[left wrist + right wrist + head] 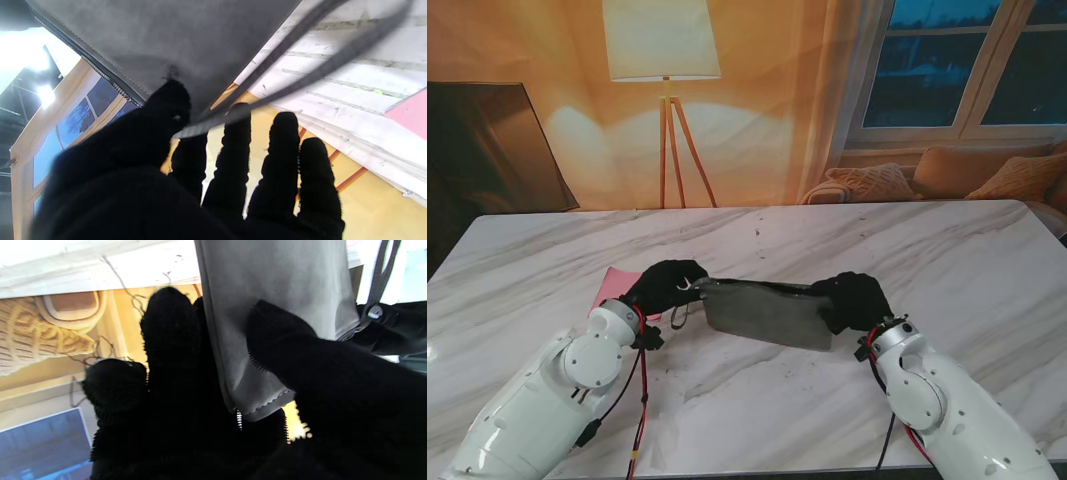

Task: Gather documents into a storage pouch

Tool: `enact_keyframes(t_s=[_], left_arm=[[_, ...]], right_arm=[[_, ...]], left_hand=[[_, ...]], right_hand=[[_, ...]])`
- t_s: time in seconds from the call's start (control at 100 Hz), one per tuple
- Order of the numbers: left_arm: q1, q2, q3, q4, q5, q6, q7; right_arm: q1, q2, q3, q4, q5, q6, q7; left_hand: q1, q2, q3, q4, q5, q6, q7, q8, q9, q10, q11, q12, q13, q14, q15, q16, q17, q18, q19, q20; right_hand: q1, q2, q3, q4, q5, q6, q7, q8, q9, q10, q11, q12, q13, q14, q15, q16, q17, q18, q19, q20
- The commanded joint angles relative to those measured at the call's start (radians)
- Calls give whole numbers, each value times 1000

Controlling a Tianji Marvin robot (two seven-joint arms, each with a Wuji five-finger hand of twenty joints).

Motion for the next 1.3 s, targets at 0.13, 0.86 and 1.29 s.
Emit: enact_keyframes(t_s=[0.13,0.86,1.29], left_arm=[[50,29,-58,-75,10,19,-53],[148,81,-307,-187,120,132,-237],[57,80,-263,6,247,231,-172]], right_arm=[[-21,12,0,-10,-19,-23,21],[-55,9,6,-58,28,-20,87],[-62,7,1,-72,43,-7,103]], left_hand=[[-137,70,36,85,-85,38,-148,26,-118,22,-70,-66,-97,-22,-76,-27,-58,-32,-83,-6],[-110,167,12,156,-100,61,-229,37,-147,43,-107,-76,-88,4,-17,48,-17,-31,48,108],[-125,155,-28,139,-247,59,-343,-15,-333,7,-188,-128,-210,-18,-88,19,-77,-49,11,89]], right_hand=[[-24,78,32,47,18,-44,67,16,-21,-8,23,30,-30,-47,34,9,-27,-36,9,24],[-76,87,27,39,-1,-22,55,16,-44,2,28,35,-47,-44,42,36,-51,-24,18,37],[-77,96,21,39,-5,-17,52,18,-49,4,32,34,-50,-41,38,53,-55,-23,18,40]])
